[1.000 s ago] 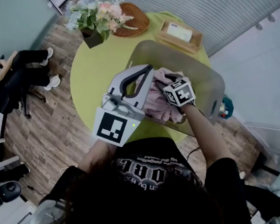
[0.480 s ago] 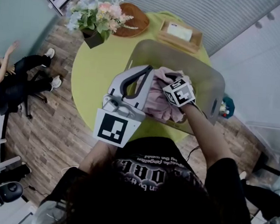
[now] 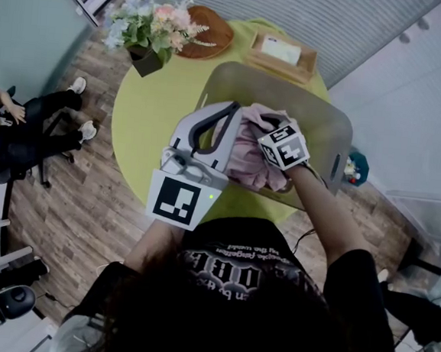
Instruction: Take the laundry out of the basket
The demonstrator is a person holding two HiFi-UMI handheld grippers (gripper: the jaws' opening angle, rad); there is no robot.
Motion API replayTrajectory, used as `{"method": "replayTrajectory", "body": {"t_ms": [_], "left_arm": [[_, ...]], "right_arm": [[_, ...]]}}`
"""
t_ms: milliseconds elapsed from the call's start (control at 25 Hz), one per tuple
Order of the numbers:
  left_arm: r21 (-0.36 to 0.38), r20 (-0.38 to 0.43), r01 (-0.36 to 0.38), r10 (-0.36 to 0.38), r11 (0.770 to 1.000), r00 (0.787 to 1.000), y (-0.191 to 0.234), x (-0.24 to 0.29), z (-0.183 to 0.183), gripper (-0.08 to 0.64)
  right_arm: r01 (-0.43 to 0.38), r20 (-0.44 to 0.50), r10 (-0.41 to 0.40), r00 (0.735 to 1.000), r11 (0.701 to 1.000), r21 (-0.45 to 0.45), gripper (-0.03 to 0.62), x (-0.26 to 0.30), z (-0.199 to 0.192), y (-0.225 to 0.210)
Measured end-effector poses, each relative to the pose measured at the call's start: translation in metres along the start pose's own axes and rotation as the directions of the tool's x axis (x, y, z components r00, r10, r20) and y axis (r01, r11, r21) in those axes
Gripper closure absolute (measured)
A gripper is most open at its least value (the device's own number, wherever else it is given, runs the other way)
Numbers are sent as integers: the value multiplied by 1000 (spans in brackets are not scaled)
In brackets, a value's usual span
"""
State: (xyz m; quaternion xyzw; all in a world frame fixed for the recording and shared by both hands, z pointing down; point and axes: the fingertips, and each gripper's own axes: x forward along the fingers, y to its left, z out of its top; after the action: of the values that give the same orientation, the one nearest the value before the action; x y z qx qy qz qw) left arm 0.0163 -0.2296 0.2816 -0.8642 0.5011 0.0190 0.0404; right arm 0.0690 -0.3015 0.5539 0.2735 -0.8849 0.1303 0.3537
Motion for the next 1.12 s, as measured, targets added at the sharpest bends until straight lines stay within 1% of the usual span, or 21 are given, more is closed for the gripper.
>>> {"method": "replayTrajectory", "body": {"t_ms": [400, 560, 680, 920, 1120], "left_arm": [[9, 4, -4, 4, 1000, 1000, -2, -4, 2, 560], [16, 3, -3, 3, 1000, 1000, -4, -6, 4, 560], [28, -2, -7, 7, 1000, 1000, -6, -7, 5, 558], [35, 13, -24, 23, 999, 1000, -5, -11, 12, 558], [47, 11, -30, 30, 998, 999, -9, -13, 14, 560]], "right_arm": [[9, 100, -13, 995, 999, 39, 495, -15, 21, -3], [13, 134, -18, 991, 999, 38, 495, -25, 31, -1], [15, 168, -22, 986, 999, 41, 497, -33, 41, 0], [17, 222, -28, 975, 998, 54, 497, -46, 53, 4], [25, 285, -41, 958, 998, 60, 499, -61, 66, 2]]}}
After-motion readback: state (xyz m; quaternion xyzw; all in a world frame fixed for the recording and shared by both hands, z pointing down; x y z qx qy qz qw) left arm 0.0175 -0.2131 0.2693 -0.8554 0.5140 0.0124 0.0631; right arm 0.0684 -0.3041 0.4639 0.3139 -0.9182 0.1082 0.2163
